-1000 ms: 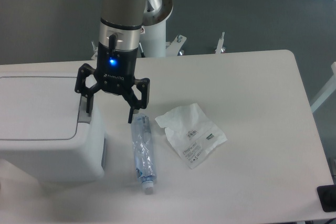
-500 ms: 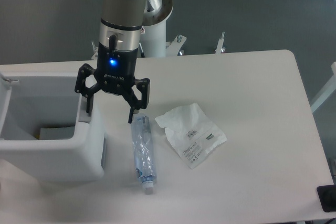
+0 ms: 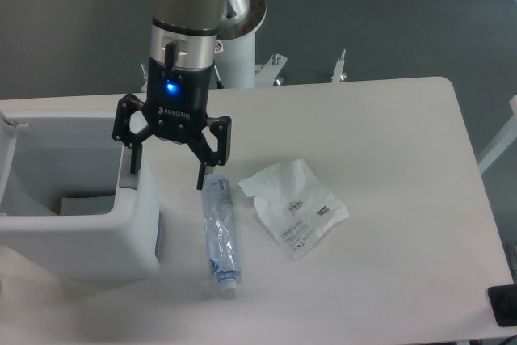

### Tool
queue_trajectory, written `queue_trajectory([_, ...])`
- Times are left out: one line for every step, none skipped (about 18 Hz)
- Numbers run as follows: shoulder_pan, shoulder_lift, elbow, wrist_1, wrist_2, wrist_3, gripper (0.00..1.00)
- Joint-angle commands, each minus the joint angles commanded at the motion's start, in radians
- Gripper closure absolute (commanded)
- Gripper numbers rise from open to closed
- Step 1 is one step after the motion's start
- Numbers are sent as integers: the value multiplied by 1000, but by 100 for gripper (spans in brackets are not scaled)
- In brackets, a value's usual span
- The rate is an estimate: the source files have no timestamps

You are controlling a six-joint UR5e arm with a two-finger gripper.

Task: Open the trash can
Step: 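Push the lid edge with the gripper to swing the lid open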

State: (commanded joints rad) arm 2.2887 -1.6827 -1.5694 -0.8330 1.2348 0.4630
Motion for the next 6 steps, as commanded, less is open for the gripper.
queue_trajectory([6,-3,3,2,8,28,0])
queue_trajectory([11,-5,6,0,30,60,0])
queue_trajectory([18,-9,6,0,66,92,0])
queue_trajectory([26,-11,3,0,104,118,0])
queue_trajectory([28,-11,2,-1,142,141,0])
queue_trajectory([32,-12,2,-1,168,155,0])
